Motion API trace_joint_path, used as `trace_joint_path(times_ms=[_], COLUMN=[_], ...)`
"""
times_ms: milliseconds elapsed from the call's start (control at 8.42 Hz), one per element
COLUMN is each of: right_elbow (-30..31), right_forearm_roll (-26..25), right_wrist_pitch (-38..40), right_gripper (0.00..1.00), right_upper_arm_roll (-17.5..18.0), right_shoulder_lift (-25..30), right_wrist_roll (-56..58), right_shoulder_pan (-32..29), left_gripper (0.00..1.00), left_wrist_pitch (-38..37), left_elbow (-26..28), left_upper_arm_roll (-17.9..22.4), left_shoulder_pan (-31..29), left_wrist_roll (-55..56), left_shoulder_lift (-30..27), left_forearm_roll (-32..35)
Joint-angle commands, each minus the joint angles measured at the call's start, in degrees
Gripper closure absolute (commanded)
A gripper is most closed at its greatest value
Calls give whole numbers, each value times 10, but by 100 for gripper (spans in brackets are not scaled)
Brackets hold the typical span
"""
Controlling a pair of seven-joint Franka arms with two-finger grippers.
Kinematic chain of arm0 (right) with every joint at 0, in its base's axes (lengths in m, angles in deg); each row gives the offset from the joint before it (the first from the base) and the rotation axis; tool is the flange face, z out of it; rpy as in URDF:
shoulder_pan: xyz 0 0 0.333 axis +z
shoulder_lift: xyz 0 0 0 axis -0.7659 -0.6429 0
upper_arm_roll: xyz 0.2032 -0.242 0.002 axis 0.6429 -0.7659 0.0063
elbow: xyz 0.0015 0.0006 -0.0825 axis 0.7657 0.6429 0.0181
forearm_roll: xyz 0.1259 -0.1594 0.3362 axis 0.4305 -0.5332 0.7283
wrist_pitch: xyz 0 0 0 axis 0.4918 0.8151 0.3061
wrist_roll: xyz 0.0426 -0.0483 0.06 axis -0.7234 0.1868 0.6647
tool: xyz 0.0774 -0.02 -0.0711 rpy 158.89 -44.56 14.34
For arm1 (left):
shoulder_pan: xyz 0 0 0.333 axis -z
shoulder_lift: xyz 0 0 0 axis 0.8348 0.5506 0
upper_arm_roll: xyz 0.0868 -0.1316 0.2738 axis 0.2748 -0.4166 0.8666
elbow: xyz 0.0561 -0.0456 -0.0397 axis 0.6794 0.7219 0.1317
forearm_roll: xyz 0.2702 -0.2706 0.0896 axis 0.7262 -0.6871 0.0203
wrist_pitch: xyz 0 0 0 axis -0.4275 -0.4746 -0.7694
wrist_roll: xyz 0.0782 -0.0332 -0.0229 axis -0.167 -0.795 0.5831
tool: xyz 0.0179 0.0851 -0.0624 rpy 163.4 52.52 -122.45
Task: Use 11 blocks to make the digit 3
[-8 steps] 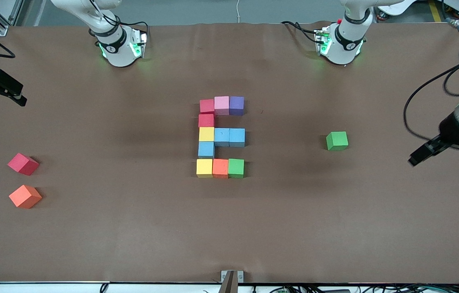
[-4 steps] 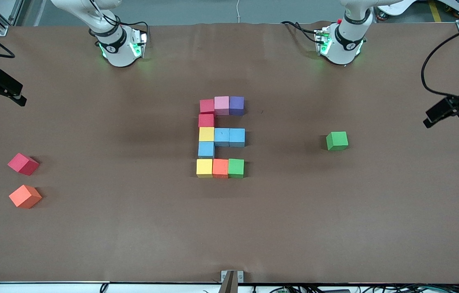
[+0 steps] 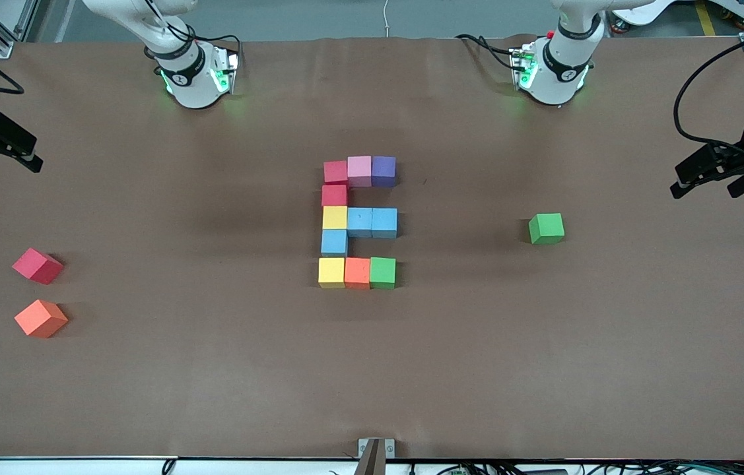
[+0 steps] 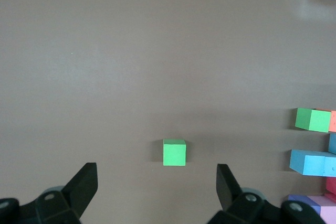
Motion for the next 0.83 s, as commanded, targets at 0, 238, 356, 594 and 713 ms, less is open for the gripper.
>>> trace_joint_path(times_ms=[0,238,356,594,713], right_elbow=[-3,-2,-1,-3,-2], right_forearm_roll=[-2,-2,-4,-9,-9], right_wrist_pitch=[-2,4,5,5,4], right_gripper=[0,0,0,0,0], right_upper_arm_roll=[2,2,2,2,2], right_shoulder_lift=[0,0,0,1,0], right_wrist_roll=[-7,-2,-2,-2,-5], right_shoulder_pan=[-3,2,2,3,2], left_gripper=[0,0,0,0,0], left_wrist_pitch=[-14,-14,-15,-39,-40], left_elbow=[-16,-58,-55,-57,-60], left_upper_arm_roll=[11,7,7,6,6], left_shoulder_pan=[18,27,29,25,23], left_wrist_roll=[3,-10,-29,-26,-33], left_shoulder_lift=[5,52,49,46,42], left_forearm_roll=[36,40,40,41,41])
